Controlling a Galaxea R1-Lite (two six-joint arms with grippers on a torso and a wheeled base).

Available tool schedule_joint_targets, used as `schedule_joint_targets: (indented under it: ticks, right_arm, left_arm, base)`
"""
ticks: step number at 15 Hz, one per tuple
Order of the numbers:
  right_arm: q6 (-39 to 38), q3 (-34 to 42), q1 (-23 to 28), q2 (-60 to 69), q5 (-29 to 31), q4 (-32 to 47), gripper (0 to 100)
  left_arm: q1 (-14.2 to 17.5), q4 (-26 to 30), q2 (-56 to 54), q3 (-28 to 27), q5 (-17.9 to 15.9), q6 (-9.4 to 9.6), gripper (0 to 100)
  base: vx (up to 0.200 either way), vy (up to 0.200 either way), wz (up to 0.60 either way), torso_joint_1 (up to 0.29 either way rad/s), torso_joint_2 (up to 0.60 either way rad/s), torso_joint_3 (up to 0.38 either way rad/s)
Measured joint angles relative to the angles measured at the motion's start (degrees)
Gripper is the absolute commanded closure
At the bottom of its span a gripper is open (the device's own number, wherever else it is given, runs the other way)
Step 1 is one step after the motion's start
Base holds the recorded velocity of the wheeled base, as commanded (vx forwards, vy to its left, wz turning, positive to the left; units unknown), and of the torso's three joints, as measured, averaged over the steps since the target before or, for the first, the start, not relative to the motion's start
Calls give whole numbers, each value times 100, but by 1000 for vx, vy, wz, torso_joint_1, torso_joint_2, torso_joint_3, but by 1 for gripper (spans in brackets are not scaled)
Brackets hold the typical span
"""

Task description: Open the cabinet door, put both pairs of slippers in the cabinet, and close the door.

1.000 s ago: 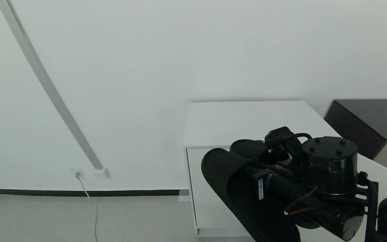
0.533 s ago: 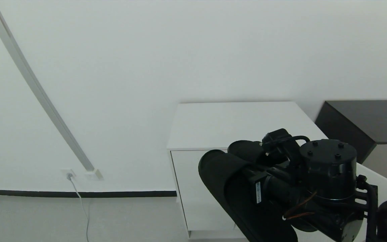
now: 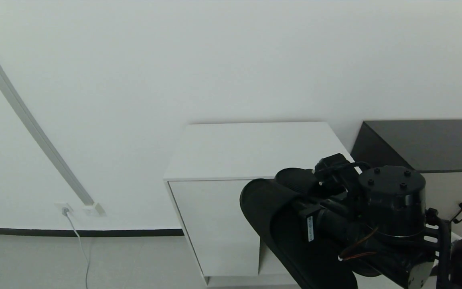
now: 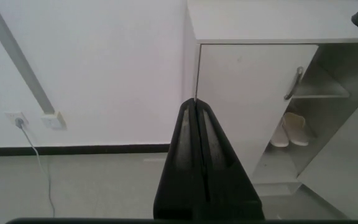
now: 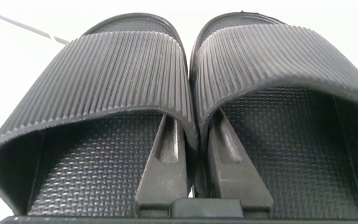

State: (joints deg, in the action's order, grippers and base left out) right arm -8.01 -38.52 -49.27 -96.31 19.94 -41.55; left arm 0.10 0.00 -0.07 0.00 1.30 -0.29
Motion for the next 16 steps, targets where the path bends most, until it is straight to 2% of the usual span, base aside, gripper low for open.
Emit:
schedule_joint_targets:
  ticks: [4, 16]
  right_arm:
    - [-1, 21, 2, -9, 2, 6, 100]
    - [0, 195, 35, -20, -10, -6, 100]
  left_arm:
    - [0, 2, 0, 0, 0, -2, 100]
    - [0, 0, 0, 0, 9, 0, 100]
  base:
    - [0, -200, 0, 0, 1, 6]
    - [0, 0, 0, 0, 0, 0]
